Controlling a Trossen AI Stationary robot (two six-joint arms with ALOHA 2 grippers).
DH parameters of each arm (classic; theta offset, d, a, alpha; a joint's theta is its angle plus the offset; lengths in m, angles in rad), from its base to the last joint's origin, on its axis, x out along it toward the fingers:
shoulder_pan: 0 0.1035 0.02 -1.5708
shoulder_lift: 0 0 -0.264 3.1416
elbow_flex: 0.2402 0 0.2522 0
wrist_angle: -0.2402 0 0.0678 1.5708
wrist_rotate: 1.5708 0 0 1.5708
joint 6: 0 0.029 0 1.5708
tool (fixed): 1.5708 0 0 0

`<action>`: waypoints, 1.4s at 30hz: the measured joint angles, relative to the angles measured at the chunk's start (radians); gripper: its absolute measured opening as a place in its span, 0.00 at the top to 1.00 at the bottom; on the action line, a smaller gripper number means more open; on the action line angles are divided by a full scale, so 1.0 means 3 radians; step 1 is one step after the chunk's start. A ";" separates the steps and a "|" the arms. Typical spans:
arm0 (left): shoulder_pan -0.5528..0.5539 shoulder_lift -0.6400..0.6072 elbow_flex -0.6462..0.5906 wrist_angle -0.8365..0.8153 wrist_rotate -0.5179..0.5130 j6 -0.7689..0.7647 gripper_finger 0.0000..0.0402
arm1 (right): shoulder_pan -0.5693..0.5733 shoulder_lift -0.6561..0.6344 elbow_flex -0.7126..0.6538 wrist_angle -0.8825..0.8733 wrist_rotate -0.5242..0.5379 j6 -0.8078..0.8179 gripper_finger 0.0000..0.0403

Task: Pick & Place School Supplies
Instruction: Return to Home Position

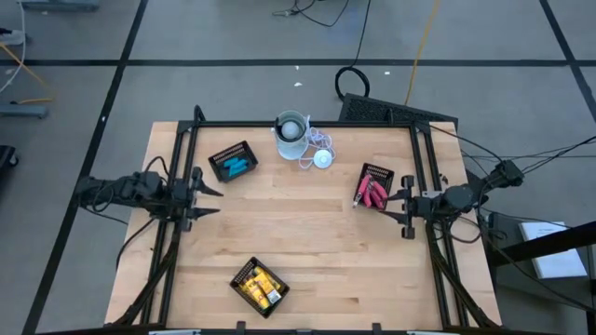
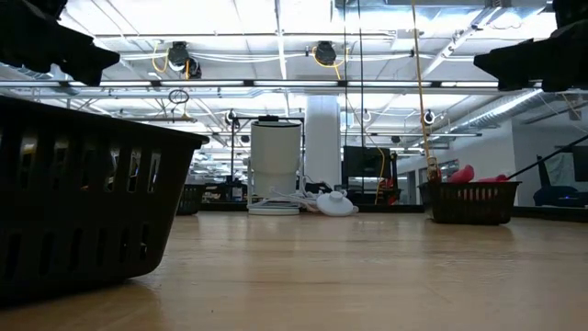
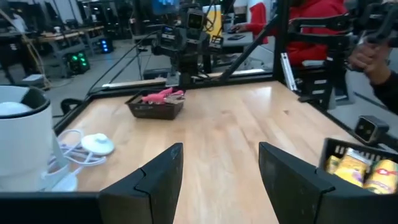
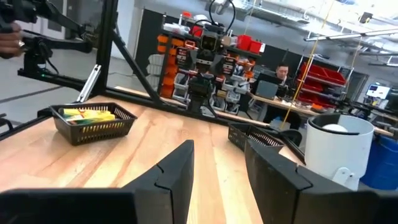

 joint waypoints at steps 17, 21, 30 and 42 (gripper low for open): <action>0.0167 0.0000 0.0001 0.0060 -0.0217 -0.0209 0.47 | 0.0000 0.0002 -0.0001 -0.0046 0.0005 0.0081 0.67; 0.0167 0.0000 0.0001 0.0060 -0.0229 -0.0347 0.47 | 0.0000 0.0017 -0.0001 -0.0060 0.0008 0.0146 0.67; 0.0233 0.0000 0.0001 -0.0126 0.0189 -0.0304 0.47 | -0.0003 0.0033 -0.0001 -0.0066 -0.0066 0.0449 0.67; 0.0743 0.0000 -0.0475 0.1006 0.0448 0.0139 0.47 | -0.0401 0.0033 -0.0002 -0.0056 0.0452 0.0391 0.66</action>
